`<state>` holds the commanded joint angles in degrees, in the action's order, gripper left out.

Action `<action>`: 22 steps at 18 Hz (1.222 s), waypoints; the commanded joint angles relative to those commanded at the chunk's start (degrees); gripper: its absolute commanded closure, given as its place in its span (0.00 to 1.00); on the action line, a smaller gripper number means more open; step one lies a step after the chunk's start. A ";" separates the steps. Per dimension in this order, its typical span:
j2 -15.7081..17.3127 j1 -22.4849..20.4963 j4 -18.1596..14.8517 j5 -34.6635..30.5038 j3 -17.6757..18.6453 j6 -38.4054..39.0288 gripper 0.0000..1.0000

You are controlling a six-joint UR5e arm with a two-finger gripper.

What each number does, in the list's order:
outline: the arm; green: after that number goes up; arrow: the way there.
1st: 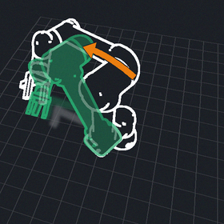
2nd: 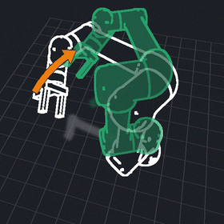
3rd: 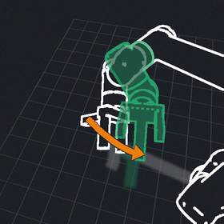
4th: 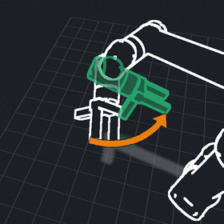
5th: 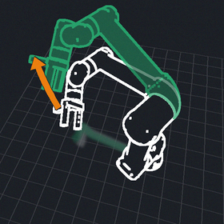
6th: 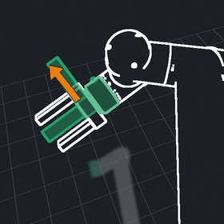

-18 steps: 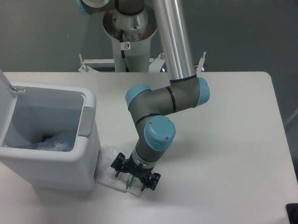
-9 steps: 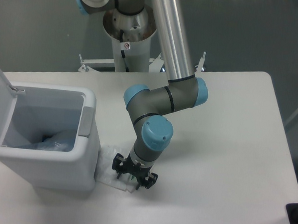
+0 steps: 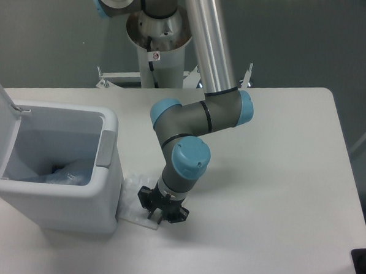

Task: Place the trash in the trash can
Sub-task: 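Lower the gripper onto the plastic bag and pinch it, then lift the pinched plastic bag up off the table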

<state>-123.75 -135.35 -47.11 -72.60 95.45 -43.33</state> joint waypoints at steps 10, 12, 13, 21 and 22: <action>5.35 -4.64 -0.09 0.52 -0.52 -0.35 1.00; 7.20 -7.63 -0.79 2.36 -3.15 -0.26 1.00; 8.60 -8.34 -0.70 4.11 -4.38 -0.26 1.00; 16.51 -12.57 -0.53 13.96 -12.04 12.55 1.00; 18.00 -12.66 -0.27 14.15 -12.22 13.44 1.00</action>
<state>-105.75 -148.01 -47.38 -58.45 83.23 -29.89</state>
